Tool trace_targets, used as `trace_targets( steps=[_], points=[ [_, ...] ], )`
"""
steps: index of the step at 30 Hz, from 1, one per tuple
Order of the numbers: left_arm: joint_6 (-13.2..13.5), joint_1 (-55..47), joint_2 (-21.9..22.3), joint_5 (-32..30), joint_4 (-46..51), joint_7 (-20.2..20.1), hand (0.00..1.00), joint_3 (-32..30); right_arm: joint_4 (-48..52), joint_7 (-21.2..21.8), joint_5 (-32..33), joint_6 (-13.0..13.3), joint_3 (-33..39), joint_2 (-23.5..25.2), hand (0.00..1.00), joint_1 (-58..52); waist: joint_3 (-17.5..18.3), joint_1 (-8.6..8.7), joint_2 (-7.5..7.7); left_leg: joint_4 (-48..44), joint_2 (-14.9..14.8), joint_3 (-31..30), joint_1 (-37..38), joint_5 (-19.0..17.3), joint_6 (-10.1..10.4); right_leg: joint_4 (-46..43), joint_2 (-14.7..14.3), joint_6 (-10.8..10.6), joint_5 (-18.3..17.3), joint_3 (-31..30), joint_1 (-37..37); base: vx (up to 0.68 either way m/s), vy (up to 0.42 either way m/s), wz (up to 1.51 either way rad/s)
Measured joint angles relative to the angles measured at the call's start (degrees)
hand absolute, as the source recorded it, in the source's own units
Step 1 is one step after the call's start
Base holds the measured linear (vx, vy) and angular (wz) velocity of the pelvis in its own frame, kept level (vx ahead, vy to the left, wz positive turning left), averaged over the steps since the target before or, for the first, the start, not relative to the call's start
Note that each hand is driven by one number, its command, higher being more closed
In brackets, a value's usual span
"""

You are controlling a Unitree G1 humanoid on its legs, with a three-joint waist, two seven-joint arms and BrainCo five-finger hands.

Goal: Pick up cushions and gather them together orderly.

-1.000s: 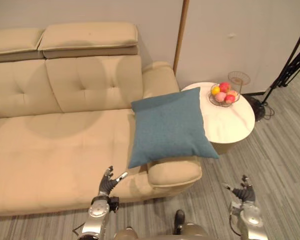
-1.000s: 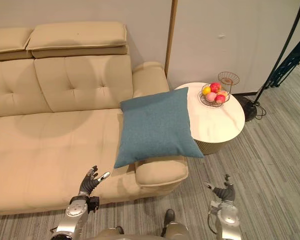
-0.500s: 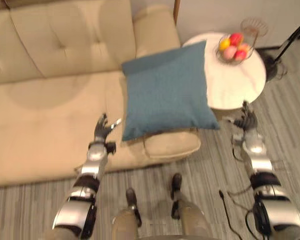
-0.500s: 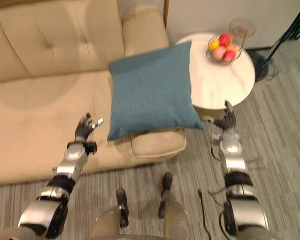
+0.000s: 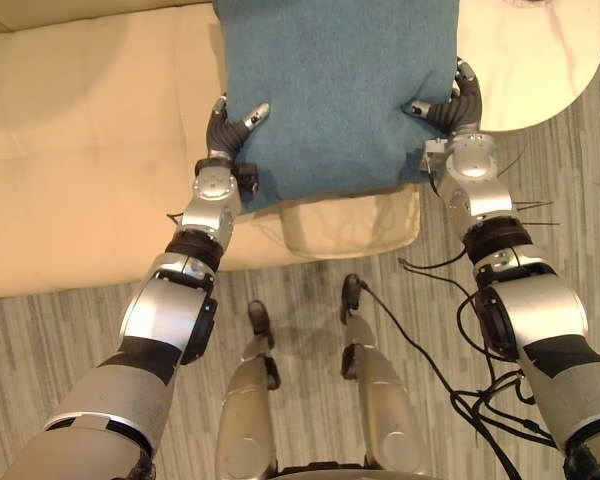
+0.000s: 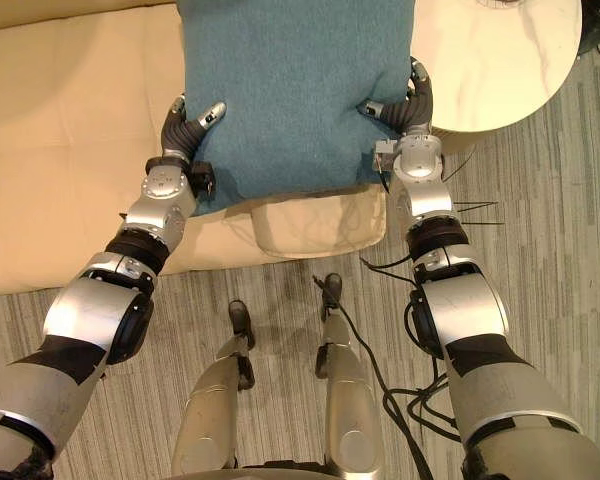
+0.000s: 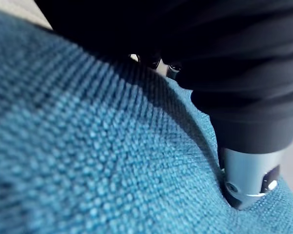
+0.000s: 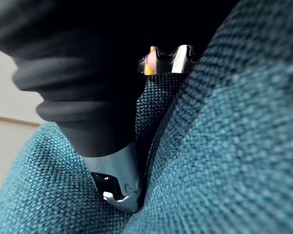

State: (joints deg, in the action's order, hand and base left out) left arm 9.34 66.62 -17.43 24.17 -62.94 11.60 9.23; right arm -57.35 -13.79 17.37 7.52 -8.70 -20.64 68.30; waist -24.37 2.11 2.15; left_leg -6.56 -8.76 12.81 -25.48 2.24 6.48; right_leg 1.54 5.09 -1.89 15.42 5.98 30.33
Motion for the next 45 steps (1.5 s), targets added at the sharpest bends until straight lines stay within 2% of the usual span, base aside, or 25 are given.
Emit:
trace_targets(
  steps=[4, 7, 10, 15, 17, 19, 24, 26, 29, 30, 31, 32, 33, 34, 35, 36, 37, 38, 39, 40, 41, 42, 43, 44, 45],
  points=[
    [0.1, 0.0, -1.3, 3.2, 2.6, 0.4, 1.0, 0.0, 3.4, 0.0, 0.9, 0.9, -2.8, -0.9, 1.0, -0.6, -0.3, 0.14, -0.01, 1.0, -0.2, -0.1, 0.1, 0.8, 0.4, 0.7, -0.4, 0.0, 0.0, -0.7, 0.0, -0.02, -0.045, -0.02],
    [0.1, -2.2, -2.1, 4.3, 8.9, 1.8, 1.0, 0.0, 12.3, -0.2, 1.0, 1.0, -3.0, -1.5, 1.0, -5.6, -0.4, 0.24, 0.05, 2.5, -0.2, -0.1, 1.6, 1.5, 0.5, 1.2, -0.7, 0.0, 0.0, -1.3, -1.0, -0.01, -0.023, -0.02],
    [1.3, -11.5, -2.2, 4.2, 21.8, 3.1, 1.0, 0.1, 23.6, -0.7, 0.5, 1.0, -3.0, -1.1, 1.0, -17.2, -0.3, 0.25, -0.01, 3.8, -0.2, 0.0, 5.1, 1.4, 0.6, 3.0, -1.2, -0.1, -0.1, -1.4, -4.7, 0.03, -0.003, -0.01],
    [2.3, -24.7, -1.1, 3.5, 35.7, 3.9, 1.0, 0.1, 35.8, -1.0, -0.8, 1.0, -2.9, 0.8, 1.0, -29.9, -0.3, 0.31, -0.01, 5.3, -0.2, 0.1, 9.4, 1.4, 0.6, 4.1, -1.6, -0.3, -0.3, -1.7, -8.9, 0.04, 0.009, -0.01],
    [2.4, -33.6, 0.1, 2.4, 43.1, 4.2, 1.0, 0.1, 43.9, -1.0, -2.5, 1.1, -2.9, 2.0, 1.0, -38.5, 1.5, 0.29, -0.14, 6.1, -0.5, 0.2, 12.0, 1.0, 0.7, 4.1, -2.3, -0.6, -0.7, -1.7, -11.2, 0.05, 0.022, 0.0],
    [2.7, -41.8, 1.7, 1.3, 48.9, 4.2, 1.0, 0.1, 51.5, -0.9, -4.6, 1.3, -2.9, 2.8, 1.0, -46.9, 4.2, 0.22, 0.03, 5.5, -0.1, 0.0, 12.6, -0.2, 0.6, 4.1, -1.8, -0.1, -3.0, -1.8, -12.6, 0.06, 0.043, 0.12],
    [3.5, -63.7, 5.2, -1.7, 64.4, 4.2, 1.0, -0.1, 63.8, 2.7, -7.4, 2.3, -3.4, 7.1, 1.0, -61.8, 9.9, -1.52, -0.21, 5.8, -0.3, 1.1, 18.0, -1.4, 0.9, 4.1, -2.1, -0.7, -3.6, -2.7, -17.2, 0.06, 0.033, -0.07],
    [4.5, -69.1, 6.0, -3.1, 67.3, 4.1, 1.0, -0.3, 66.3, 3.6, -8.4, 3.3, -4.7, 7.4, 1.0, -64.5, 11.8, -2.27, -0.41, 5.4, -0.1, 1.6, 19.0, -1.9, 0.5, 3.0, -1.7, -1.3, -4.0, -3.1, -17.5, -0.01, 0.051, -0.11],
    [4.9, -71.1, 6.6, -4.0, 67.7, 3.6, 1.0, -0.4, 67.6, 4.5, -9.1, 3.7, -5.2, 7.5, 1.0, -66.0, 12.5, -3.03, -1.16, 2.6, 0.0, 0.9, 19.2, -2.6, -0.6, -4.6, -1.1, -2.9, -6.1, -3.9, -16.0, -0.09, 0.073, 0.12],
    [5.0, -71.3, 6.6, -4.0, 67.6, 3.4, 1.0, -0.8, 67.6, 4.8, -9.3, 3.8, -5.3, 7.7, 1.0, -65.9, 12.8, -3.11, -1.3, 1.8, -0.5, 0.4, 18.4, -2.8, -1.6, -10.0, -0.6, -4.6, -10.5, -5.5, -15.0, -0.18, 0.035, 0.35],
    [5.0, -71.4, 6.6, -4.0, 67.5, 3.4, 1.0, -0.9, 67.6, 4.9, -9.7, 3.9, -5.3, 7.9, 1.0, -66.1, 12.7, -2.71, -1.61, 1.2, -0.5, -1.0, 18.0, -2.7, -1.9, -17.0, 0.0, -2.8, -14.7, -6.4, -13.9, -0.12, -0.01, 0.79],
    [5.1, -72.1, 6.8, -4.1, 67.5, 3.2, 1.0, -0.9, 66.9, 4.9, -10.4, 4.6, -5.7, 8.4, 1.0, -66.7, 12.8, -2.2, -1.75, 0.0, -0.1, -3.8, 18.4, -2.2, -1.8, -29.9, 0.3, -2.2, -21.5, -7.3, -13.2, -0.08, -0.115, 1.09],
    [5.1, -73.0, 6.8, -4.0, 67.5, 3.2, 1.0, -0.9, 66.1, 4.9, -11.1, 4.7, -6.2, 8.7, 1.0, -66.6, 13.0, -2.24, -1.56, -1.0, 0.5, -6.5, 17.9, -1.7, -1.6, -36.5, 0.3, -4.3, -25.3, -8.6, -14.9, -0.09, -0.217, 1.41],
    [5.1, -73.5, 6.9, -4.0, 67.5, 3.2, 1.0, -0.9, 65.6, 4.9, -11.5, 5.1, -6.6, 8.5, 1.0, -66.6, 13.8, -2.93, -1.67, -2.0, 1.0, -9.4, 15.7, -0.9, -1.0, -35.4, -0.1, -3.9, -28.3, -9.7, -17.0, -0.09, -0.203, 1.12],
    [5.1, -73.6, 7.0, -4.0, 67.5, 3.2, 1.0, -1.0, 65.2, 4.9, -11.6, 5.2, -6.8, 8.3, 1.0, -66.3, 14.5, -3.35, -1.68, -2.1, 1.2, -10.5, 14.2, -0.1, -0.8, -32.9, -0.7, -3.9, -29.1, -10.0, -17.1, -0.14, -0.206, 0.97],
    [5.2, -74.1, 7.6, -4.0, 67.5, 3.2, 1.0, -1.0, 64.4, 4.8, -11.8, 5.3, -7.1, 7.7, 1.0, -65.5, 16.4, -4.78, -3.19, -0.3, 1.0, -12.4, 10.7, 2.5, -0.2, -26.4, -1.9, -3.6, -29.4, -9.2, -17.3, -0.15, -0.148, 0.53],
    [5.4, -74.4, 8.0, -4.0, 67.5, 3.2, 1.0, -1.1, 63.9, 4.8, -11.9, 5.3, -7.2, 7.3, 1.0, -64.8, 17.2, -5.66, -4.25, 0.8, 0.3, -13.3, 9.1, 4.0, 0.0, -22.9, -2.6, -2.1, -29.4, -8.5, -17.6, -0.26, -0.21, 0.57],
    [5.4, -74.7, 9.4, -4.0, 67.4, 3.2, 1.0, -1.0, 61.3, 4.7, -12.2, 5.6, -7.2, 6.4, 1.0, -62.9, 17.3, -6.17, -7.51, 2.8, -1.6, -15.3, 6.8, 7.5, 1.1, -19.2, -4.9, -0.7, -26.2, -6.0, -17.4, -0.3, -0.165, 0.56],
    [5.4, -75.0, 10.2, -3.9, 67.4, 3.2, 1.0, -1.0, 58.6, 4.2, -12.4, 5.6, -7.2, 6.3, 1.0, -62.0, 17.3, -6.12, -8.54, 4.8, -2.4, -15.6, 6.3, 10.8, 1.4, -18.3, -5.7, 0.0, -25.2, -4.2, -17.5, -0.34, -0.144, 0.98],
    [5.1, -75.2, 10.6, -3.7, 67.4, 3.2, 1.0, -0.7, 54.4, 3.8, -12.5, 5.2, -7.3, 6.2, 1.0, -61.3, 17.3, -5.93, -8.53, 9.9, -2.4, -14.2, 6.9, 18.8, 2.1, -18.0, -5.4, 1.5, -24.4, -1.2, -17.5, -0.3, -0.083, 1.01],
    [4.9, -75.2, 10.5, -3.5, 67.4, 3.2, 1.0, -0.5, 53.6, 3.7, -12.5, 4.9, -7.3, 6.0, 1.0, -61.3, 17.1, -5.77, -8.29, 11.9, -2.0, -13.4, 7.3, 21.5, 0.6, -17.6, -4.8, 2.2, -24.2, 0.4, -17.5, -0.24, -0.032, 0.95],
    [4.8, -75.6, 10.4, -3.3, 67.4, 3.1, 1.0, -0.4, 52.9, 3.7, -12.8, 4.6, -7.2, 5.9, 1.0, -61.4, 16.9, -5.79, -7.72, 8.9, -1.4, -9.8, 7.3, 17.8, 2.3, -17.4, -3.6, 2.6, -23.7, 2.1, -17.6, -0.21, -0.022, 0.77],
    [4.7, -76.2, 10.4, -3.3, 67.4, 2.8, 1.0, -0.1, 52.8, 3.7, -13.1, 4.4, -7.3, 6.0, 1.0, -61.6, 16.6, -5.64, -6.29, 3.0, 1.0, -4.9, 7.2, 11.1, -1.7, -17.0, -1.3, 2.2, -22.8, 3.0, -17.7, -0.21, -0.025, 0.77],
    [4.7, -76.7, 10.5, -3.3, 67.4, 2.3, 1.0, -0.2, 52.8, 3.7, -13.5, 4.4, -7.3, 6.0, 1.0, -61.6, 16.5, -4.76, -5.51, -0.8, 2.3, -3.1, 7.9, 7.5, -3.4, -16.2, 0.2, 2.2, -22.3, 3.5, -17.5, -0.17, -0.02, 0.72],
    [4.7, -77.0, 10.6, -3.3, 67.4, 2.0, 1.0, -0.1, 52.9, 3.7, -13.5, 4.4, -7.3, 6.0, 1.0, -61.6, 16.5, -4.42, -5.36, -2.0, 2.5, -2.2, 9.1, 4.3, -3.2, -15.2, 0.9, 2.0, -21.4, 3.6, -17.4, -0.15, 0.038, 0.5]
  ],
)
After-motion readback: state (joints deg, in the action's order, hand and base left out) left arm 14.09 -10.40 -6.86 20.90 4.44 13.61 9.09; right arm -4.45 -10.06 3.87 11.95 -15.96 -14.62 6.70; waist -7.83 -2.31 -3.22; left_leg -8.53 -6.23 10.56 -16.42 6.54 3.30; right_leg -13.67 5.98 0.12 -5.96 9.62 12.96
